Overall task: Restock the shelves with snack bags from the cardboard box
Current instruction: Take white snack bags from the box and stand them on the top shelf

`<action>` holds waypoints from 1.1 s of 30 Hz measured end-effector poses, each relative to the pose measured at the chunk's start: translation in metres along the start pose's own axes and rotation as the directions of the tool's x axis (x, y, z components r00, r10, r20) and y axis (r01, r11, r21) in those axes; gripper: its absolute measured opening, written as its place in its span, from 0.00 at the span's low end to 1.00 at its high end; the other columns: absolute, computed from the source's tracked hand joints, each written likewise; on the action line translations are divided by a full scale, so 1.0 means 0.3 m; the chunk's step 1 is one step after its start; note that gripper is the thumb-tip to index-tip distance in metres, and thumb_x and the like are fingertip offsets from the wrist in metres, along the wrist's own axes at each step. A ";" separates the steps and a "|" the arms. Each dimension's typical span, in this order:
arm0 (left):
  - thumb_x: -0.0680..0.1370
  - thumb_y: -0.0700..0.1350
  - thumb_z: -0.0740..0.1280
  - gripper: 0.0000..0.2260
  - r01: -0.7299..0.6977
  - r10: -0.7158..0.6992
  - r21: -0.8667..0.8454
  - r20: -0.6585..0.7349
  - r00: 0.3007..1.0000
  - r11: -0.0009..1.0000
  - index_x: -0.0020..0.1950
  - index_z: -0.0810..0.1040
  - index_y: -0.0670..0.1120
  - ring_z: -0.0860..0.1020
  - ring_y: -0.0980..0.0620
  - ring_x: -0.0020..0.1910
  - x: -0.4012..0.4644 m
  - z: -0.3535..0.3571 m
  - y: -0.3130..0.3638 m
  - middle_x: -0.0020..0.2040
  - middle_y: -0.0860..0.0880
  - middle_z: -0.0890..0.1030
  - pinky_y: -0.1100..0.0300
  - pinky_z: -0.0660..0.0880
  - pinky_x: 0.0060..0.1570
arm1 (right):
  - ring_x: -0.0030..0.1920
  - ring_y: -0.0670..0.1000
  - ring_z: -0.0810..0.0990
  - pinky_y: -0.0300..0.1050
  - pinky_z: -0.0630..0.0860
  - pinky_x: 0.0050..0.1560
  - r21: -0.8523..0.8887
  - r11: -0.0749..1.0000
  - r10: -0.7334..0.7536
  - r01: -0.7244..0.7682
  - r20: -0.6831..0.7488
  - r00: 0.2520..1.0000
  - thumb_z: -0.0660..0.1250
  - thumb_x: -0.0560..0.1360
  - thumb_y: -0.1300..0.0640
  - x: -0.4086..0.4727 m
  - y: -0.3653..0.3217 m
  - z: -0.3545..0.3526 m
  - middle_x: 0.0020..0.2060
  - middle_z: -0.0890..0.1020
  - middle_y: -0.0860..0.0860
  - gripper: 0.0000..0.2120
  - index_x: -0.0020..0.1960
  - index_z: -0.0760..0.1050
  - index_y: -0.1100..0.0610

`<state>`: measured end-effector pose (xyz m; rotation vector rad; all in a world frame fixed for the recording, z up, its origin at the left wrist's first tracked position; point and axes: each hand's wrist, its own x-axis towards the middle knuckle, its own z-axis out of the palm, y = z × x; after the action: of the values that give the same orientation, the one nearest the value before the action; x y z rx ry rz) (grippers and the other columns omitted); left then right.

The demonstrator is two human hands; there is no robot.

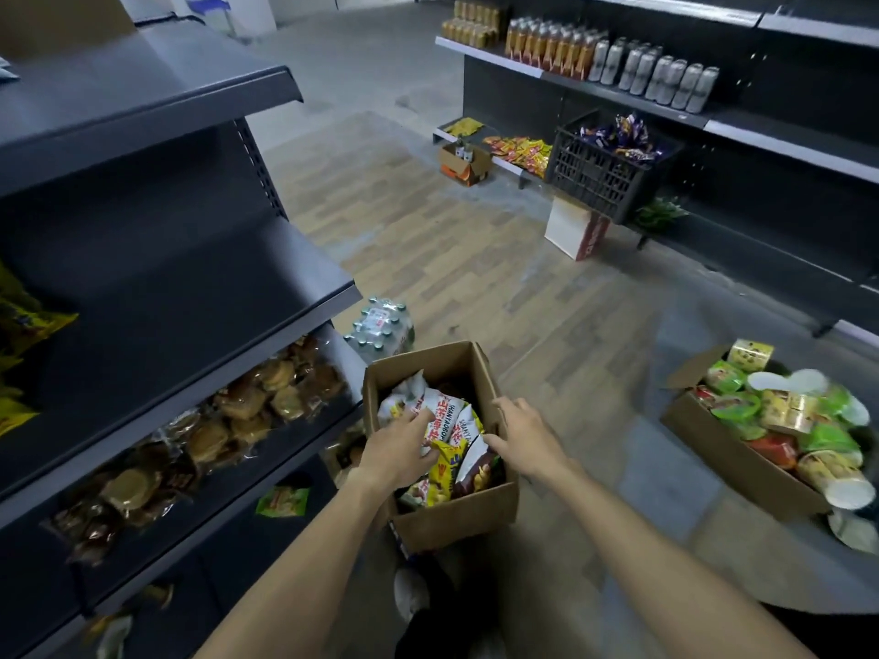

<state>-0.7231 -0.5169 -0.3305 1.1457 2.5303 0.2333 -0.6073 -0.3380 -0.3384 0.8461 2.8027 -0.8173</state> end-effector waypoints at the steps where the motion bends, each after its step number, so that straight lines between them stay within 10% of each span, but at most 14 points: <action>1: 0.78 0.56 0.64 0.19 0.000 0.000 -0.022 -0.002 1.000 1.000 0.65 0.67 0.51 0.76 0.47 0.54 0.018 0.007 -0.014 0.60 0.49 0.75 0.53 0.76 0.45 | 0.66 0.53 0.71 0.49 0.71 0.63 -0.005 1.000 0.009 -0.009 0.002 1.000 0.67 0.77 0.48 0.017 -0.004 0.009 0.65 0.72 0.52 0.26 0.72 0.65 0.52; 33: 0.78 0.40 0.60 0.14 0.176 -0.140 -0.236 0.162 0.977 0.956 0.63 0.73 0.45 0.75 0.43 0.55 0.357 0.288 -0.113 0.56 0.45 0.75 0.47 0.75 0.51 | 0.63 0.56 0.73 0.48 0.71 0.62 -0.044 0.997 0.082 -0.069 0.439 0.895 0.66 0.77 0.50 0.283 -0.001 0.240 0.62 0.74 0.55 0.20 0.66 0.73 0.56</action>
<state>-0.7792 -0.4582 -0.4466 0.8279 2.3696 0.3990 -0.6826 -0.3348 -0.4202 0.6596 2.3628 -0.8334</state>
